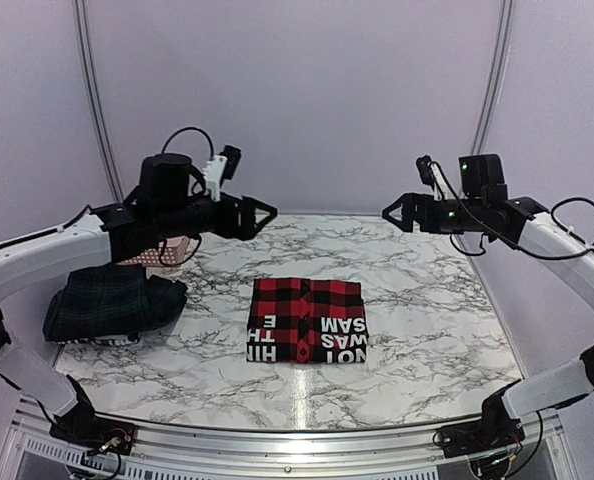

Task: Fold and stack the mixed laundry pile
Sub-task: Smooth out the square-folded T-shirt at the center of the board, then pick up the square-folded T-shirt from the center of the board.

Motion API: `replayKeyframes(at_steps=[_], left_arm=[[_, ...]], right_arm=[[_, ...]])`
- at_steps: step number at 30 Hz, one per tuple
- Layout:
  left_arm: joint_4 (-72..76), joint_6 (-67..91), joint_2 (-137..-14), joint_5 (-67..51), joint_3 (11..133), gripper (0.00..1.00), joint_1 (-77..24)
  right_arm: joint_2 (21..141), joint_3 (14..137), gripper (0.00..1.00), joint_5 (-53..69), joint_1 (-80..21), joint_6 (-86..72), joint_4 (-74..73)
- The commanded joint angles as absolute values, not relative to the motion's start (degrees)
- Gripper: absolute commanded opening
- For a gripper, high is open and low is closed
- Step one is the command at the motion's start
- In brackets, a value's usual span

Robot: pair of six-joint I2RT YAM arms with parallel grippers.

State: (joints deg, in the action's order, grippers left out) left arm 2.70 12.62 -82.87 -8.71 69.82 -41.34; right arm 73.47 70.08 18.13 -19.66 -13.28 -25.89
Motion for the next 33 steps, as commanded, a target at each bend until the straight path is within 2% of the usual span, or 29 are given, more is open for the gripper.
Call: replayKeyframes(at_steps=[1, 4, 10, 16, 20, 26, 29, 33], left_arm=[[-3.43, 0.84, -92.60, -3.58, 71.37, 0.99, -52.27], [-4.57, -6.47, -100.16, -0.76, 74.39, 0.97, -58.29], [-5.84, -16.51, -114.82, -0.27, 82.31, 0.75, -65.77], [-7.35, -21.73, -124.89, 1.58, 90.64, 0.61, -68.51], [-9.00, -25.56, -129.56, 0.29, 93.35, 0.43, -69.50], [-9.58, -24.76, -131.59, 0.29, 94.44, 0.09, -69.31], [-8.29, -21.58, -128.78, -3.61, 95.08, 0.03, -69.26], [-2.04, -18.24, -124.15, -6.56, 91.78, 0.00, -69.26]], right_arm=[[75.72, 63.57, 0.99, 25.39, -16.84, -17.64, -29.06], [74.43, 57.33, 0.99, 28.91, -15.35, -21.42, -26.74], [75.93, 45.55, 0.98, 37.48, -13.28, -27.63, -21.62], [76.31, 39.46, 0.97, 40.17, -13.27, -32.98, -16.86], [77.46, 38.02, 0.95, 41.04, -13.27, -35.16, -15.29], [80.96, 35.98, 0.91, 42.74, -13.32, -36.56, -11.82], [82.72, 34.58, 0.90, 44.70, -13.28, -39.14, -7.18], [85.92, 33.93, 0.88, 46.48, -13.36, -41.87, -2.18]])
